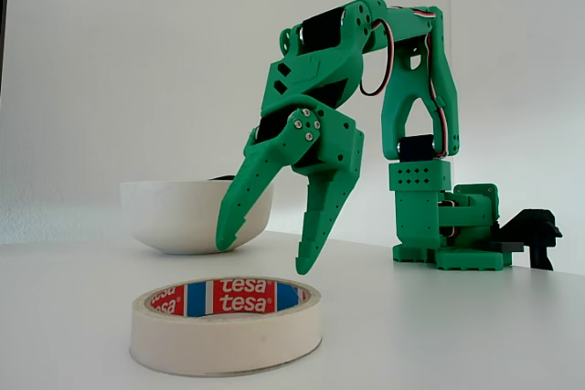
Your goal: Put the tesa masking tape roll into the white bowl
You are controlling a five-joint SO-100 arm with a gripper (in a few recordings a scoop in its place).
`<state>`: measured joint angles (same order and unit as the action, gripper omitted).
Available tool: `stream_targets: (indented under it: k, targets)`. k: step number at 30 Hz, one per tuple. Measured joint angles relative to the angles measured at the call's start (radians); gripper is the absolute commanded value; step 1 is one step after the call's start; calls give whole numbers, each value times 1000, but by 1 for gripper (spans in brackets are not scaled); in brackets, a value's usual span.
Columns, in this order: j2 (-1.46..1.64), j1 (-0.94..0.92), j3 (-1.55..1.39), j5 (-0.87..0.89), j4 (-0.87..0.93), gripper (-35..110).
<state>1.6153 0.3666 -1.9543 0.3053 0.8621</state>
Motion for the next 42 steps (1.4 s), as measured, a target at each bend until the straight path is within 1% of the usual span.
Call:
stream_targets:
  k: [10,17,24,25,26,27,32,42]
  targets:
    - [-84,32,0,31,-17,26]
    - [-87,32,0,55,-17,19]
    - [-87,58,0,60,-11,6]
    - [-87,63,0,61,-11,1]
    - [-87,66,0,61,-11,-7]
    - [-87,66,0,61,-11,-8]
    - [-87,58,2,74,-8,-8]
    - [-86,71,6,44,-8,-8]
